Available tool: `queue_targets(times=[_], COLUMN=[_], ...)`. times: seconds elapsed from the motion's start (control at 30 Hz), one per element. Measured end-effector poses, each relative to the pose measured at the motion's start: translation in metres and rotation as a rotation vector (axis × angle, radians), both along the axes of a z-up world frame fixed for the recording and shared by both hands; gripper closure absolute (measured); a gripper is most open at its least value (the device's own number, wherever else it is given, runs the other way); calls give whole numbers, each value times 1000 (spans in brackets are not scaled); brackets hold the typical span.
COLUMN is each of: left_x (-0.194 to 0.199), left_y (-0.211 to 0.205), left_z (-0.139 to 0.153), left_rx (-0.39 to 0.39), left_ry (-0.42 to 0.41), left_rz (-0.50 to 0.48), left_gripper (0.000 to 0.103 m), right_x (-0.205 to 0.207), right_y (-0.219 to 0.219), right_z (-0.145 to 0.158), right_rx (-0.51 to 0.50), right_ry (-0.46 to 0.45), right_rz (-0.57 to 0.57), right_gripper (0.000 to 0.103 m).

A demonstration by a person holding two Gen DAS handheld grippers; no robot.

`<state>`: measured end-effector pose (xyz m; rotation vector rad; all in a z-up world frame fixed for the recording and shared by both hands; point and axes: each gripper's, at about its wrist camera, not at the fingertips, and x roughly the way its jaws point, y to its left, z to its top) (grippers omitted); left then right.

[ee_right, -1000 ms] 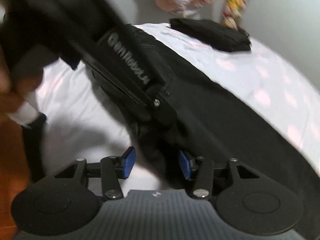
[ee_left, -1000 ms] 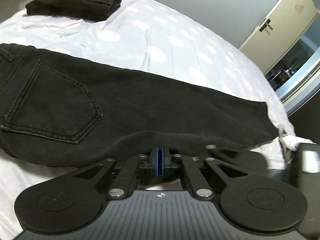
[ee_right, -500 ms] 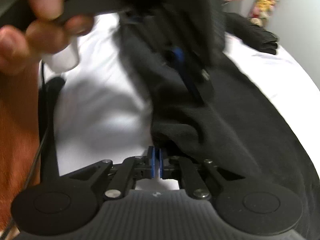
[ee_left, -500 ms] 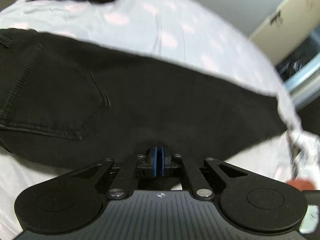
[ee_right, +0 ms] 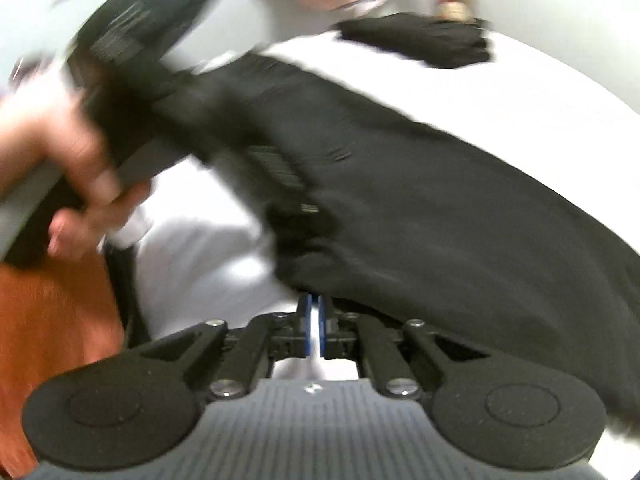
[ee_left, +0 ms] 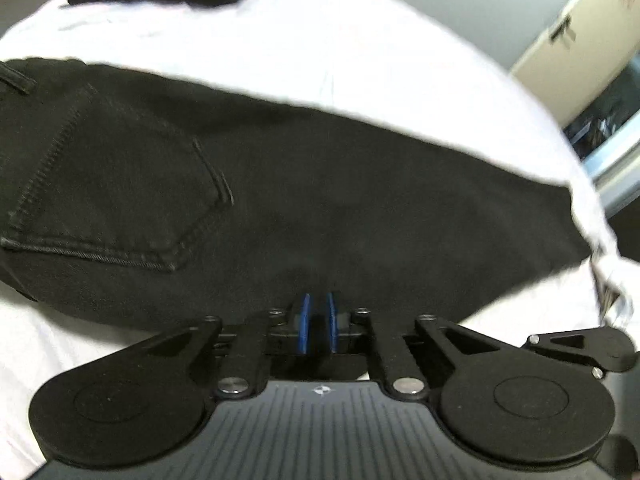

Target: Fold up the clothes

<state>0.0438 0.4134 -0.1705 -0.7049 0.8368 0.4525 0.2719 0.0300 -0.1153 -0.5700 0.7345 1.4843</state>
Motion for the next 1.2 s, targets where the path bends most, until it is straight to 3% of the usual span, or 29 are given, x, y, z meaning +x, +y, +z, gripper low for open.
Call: queue_targets(times=[0.13,0.23,0.37,0.43,0.5,0.57,0.7,0.8,0.93,0.97,1.03,1.13,1.2], left_x=[4,3,6,7,5,-1,-10,-12,-8,-7,-3,1,2], left_y=[1,7,10,9,8,5,0,-4,-14,-18,-23,-22,-17], left_z=[-3,-13,-22,-21,-18,-11,9,24,45,50,60,71,76], left_rx=[3,-29,-46,-30,-17,-1,101,193,371,417,474,501,499], left_ry=[5,59,81,84,63,7,-119,-192,-206,-209,-225,-253,-275], left_rz=[-2,25,40,34,30,34,49,43,30,39,47,63,87], left_gripper=[83,82,82,82,79,69,65,39,16,16,16,15,15], right_x=[32,52,63,65,66,67,68,77,106,118,144,180,205], right_y=[1,4,19,11,1,-10,-30,-47,-70,-77,-93,-123,-138], right_z=[-1,-3,-27,-21,-13,-5,11,29,63,73,92,115,125], right_rx=[12,11,-142,-103,-51,0,104,179,223,227,238,250,237], right_ry=[81,138,173,179,182,186,192,181,126,140,166,130,67], right_rz=[-205,-331,-402,-430,-459,-487,-543,-591,-652,-665,-704,-772,-833], right_gripper=[91,91,93,93,92,92,89,89,70,67,51,40,39])
